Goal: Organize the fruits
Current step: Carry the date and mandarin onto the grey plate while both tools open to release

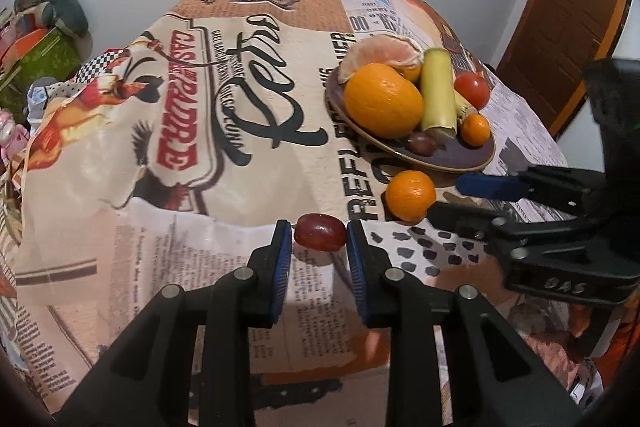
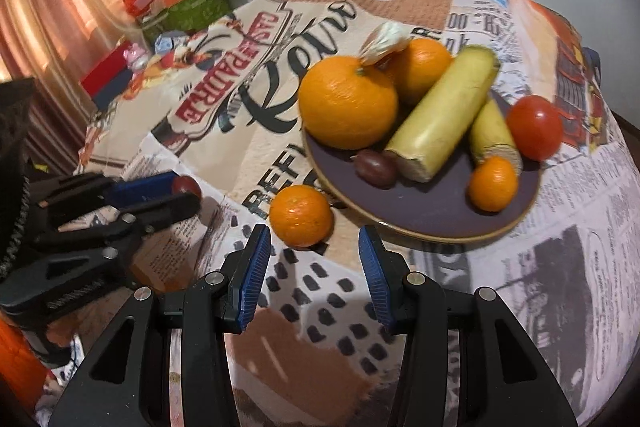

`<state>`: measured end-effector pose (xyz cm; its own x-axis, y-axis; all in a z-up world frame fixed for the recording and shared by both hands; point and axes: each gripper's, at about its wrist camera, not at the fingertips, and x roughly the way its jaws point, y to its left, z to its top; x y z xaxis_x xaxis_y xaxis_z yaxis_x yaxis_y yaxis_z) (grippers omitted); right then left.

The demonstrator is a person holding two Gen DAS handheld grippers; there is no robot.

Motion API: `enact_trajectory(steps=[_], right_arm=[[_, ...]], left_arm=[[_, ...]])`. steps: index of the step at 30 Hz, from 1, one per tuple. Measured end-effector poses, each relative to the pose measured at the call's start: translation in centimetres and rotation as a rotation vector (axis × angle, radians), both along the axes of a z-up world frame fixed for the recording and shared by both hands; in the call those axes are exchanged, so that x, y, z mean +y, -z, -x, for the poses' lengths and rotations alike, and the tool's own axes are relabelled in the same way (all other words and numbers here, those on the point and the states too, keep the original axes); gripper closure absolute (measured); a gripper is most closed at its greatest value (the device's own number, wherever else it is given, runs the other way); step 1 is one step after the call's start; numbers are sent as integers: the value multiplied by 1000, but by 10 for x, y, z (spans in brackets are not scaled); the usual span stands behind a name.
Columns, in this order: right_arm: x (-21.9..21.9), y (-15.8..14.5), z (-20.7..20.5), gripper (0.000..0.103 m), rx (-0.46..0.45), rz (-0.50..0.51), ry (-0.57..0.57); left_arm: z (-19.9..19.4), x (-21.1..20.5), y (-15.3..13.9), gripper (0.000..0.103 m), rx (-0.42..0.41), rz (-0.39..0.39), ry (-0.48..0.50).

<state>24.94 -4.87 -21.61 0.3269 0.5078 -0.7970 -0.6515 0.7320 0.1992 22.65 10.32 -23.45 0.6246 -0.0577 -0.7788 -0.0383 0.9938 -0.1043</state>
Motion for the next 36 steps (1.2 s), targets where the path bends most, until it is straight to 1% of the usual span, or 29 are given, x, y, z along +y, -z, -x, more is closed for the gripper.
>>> enact_trajectory(steps=[5, 8, 9, 14, 18, 29, 36], right_arm=[[13, 5, -2, 61, 0, 15, -18], [19, 5, -2, 65, -24, 29, -19], [19, 4, -3, 69, -28, 31, -21], [16, 2, 0, 69, -26, 23, -25], [2, -4, 3, 69, -32, 6, -13], [-57, -27, -5, 69, -85, -26, 111], [-75, -35, -16, 69, -117, -43, 153]], left_arm=[[4, 7, 4, 75, 5, 7, -10], [4, 8, 8, 75, 13, 10, -10], [4, 8, 8, 75, 14, 11, -9], [2, 3, 7, 75, 9, 14, 0], [-1, -4, 0, 75, -3, 16, 13], [-11, -38, -20, 75, -42, 9, 73], [-25, -63, -26, 75, -51, 7, 119]])
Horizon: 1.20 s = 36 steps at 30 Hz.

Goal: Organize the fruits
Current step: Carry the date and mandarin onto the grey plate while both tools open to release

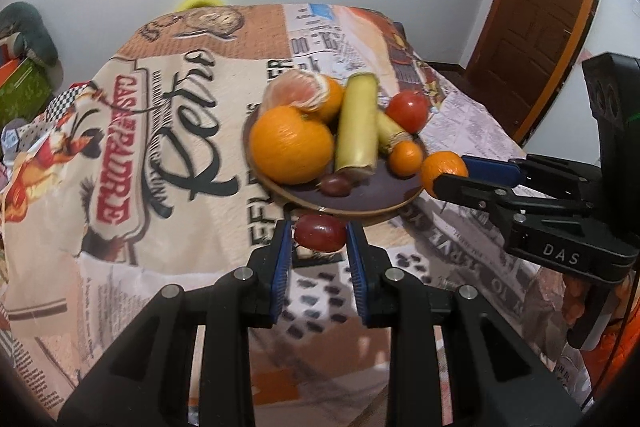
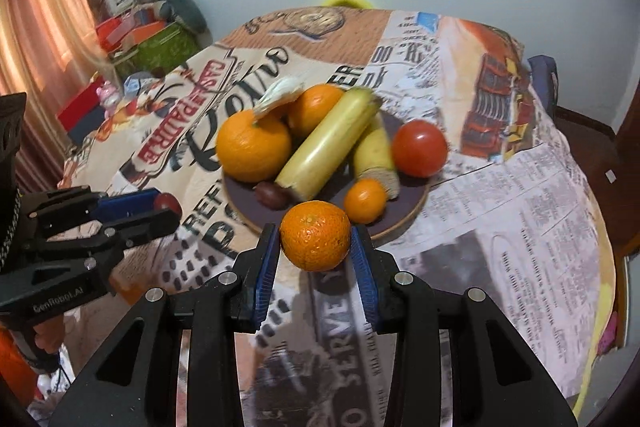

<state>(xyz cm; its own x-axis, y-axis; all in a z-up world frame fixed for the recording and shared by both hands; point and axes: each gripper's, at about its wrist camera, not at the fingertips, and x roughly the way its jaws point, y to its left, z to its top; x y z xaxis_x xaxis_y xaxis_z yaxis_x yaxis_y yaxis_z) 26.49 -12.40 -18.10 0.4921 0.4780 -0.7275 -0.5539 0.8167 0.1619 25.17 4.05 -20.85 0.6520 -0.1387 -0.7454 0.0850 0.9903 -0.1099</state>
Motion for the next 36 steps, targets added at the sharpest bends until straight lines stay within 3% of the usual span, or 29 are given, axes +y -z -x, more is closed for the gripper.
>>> enact_trajectory(steps=[17, 25, 36], right_arm=[[9, 24, -26, 69, 53, -44, -23], [2, 21, -30, 69, 68, -75, -23], [-2, 20, -30, 69, 68, -71, -10]], left_arm=[[-40, -22, 18, 75, 41, -9, 45], [-46, -23, 24, 75, 47, -34, 39], [-46, -20, 23, 61, 51, -30, 23]])
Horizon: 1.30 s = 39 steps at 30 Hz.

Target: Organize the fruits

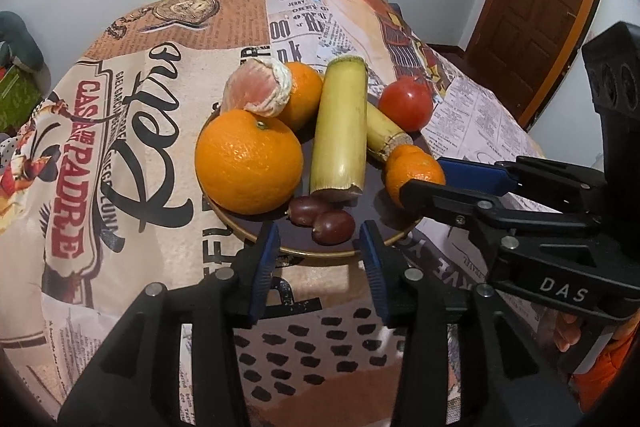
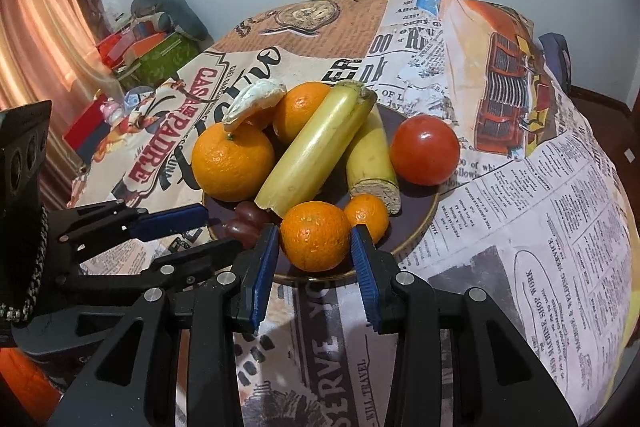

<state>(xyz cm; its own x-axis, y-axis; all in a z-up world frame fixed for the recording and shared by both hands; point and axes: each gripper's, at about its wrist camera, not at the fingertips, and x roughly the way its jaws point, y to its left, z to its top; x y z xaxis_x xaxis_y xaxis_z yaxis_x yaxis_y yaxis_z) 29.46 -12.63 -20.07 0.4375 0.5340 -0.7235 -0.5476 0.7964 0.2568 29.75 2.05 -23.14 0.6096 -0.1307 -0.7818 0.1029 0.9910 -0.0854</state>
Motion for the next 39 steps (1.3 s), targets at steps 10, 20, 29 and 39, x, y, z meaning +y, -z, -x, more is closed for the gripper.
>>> enact_trajectory(steps=[10, 20, 29, 39], right_arm=[[-6, -21, 7, 61, -56, -19, 28], [-29, -96, 53, 61, -232, -81, 74], [-55, -175, 130, 61, -458, -158, 113], [-64, -214, 195, 61, -620, -217, 132]], left_arm=[[16, 6, -28, 61, -69, -11, -35], [61, 2, -102, 61, -249, -5, -75], [145, -12, -191, 61, -500, -19, -102], [223, -22, -239, 49, -675, -31, -119]])
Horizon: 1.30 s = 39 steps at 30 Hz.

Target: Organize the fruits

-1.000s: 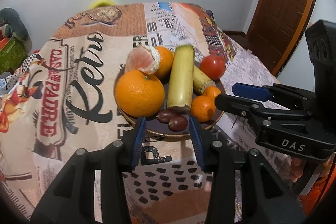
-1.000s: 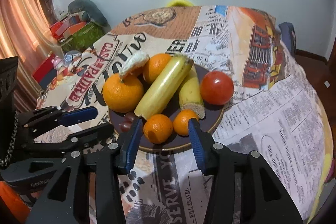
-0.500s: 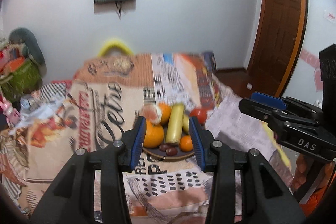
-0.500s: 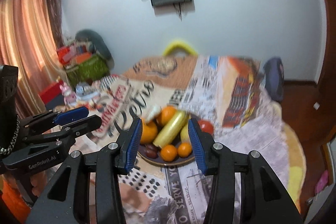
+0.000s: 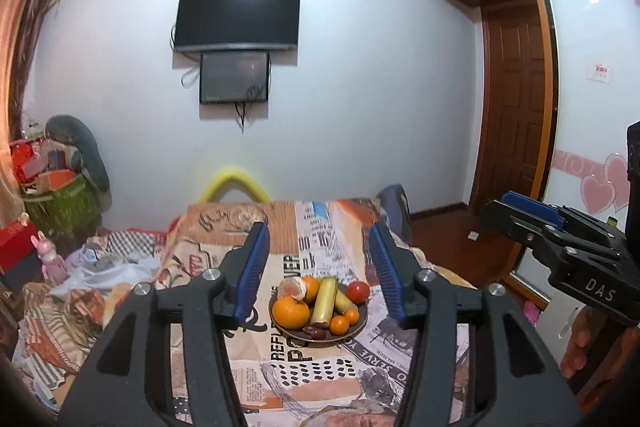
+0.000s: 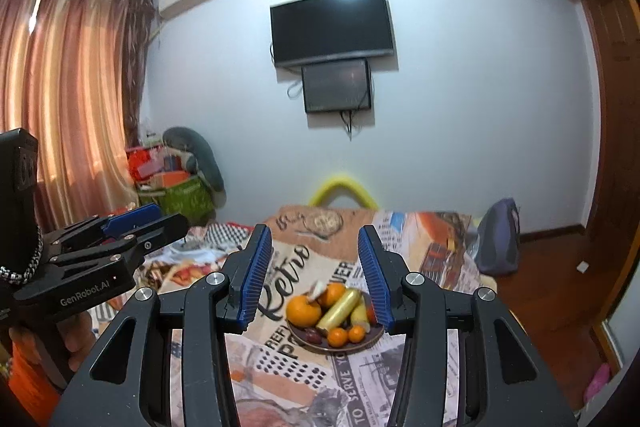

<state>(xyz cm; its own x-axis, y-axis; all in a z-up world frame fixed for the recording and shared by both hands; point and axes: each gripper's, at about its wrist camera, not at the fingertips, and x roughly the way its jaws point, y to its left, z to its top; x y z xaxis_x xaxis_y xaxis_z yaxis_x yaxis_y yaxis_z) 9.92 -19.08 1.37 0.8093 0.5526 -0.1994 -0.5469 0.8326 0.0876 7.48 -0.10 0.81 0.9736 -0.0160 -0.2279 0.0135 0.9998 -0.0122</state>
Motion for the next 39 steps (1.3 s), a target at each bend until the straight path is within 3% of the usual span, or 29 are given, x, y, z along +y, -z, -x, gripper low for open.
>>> enact_trajectory(steps=[2, 8, 18, 25, 39], right_arm=[[2, -3, 5, 59, -15, -4, 5], [8, -2, 13, 38, -56, -8, 39], [8, -1, 29, 0, -94, -28, 90], [5, 4, 36, 0, -89, -20, 116], [2, 3, 40, 0, -79, -18, 116]], left_arm=[[11, 0, -4, 42, -26, -1, -8], [30, 2, -10, 23, -63, 3, -28], [46, 5, -8, 7, -86, -1, -43], [51, 5, -6, 0, -91, 4, -47], [50, 5, -4, 0, -82, 14, -38]])
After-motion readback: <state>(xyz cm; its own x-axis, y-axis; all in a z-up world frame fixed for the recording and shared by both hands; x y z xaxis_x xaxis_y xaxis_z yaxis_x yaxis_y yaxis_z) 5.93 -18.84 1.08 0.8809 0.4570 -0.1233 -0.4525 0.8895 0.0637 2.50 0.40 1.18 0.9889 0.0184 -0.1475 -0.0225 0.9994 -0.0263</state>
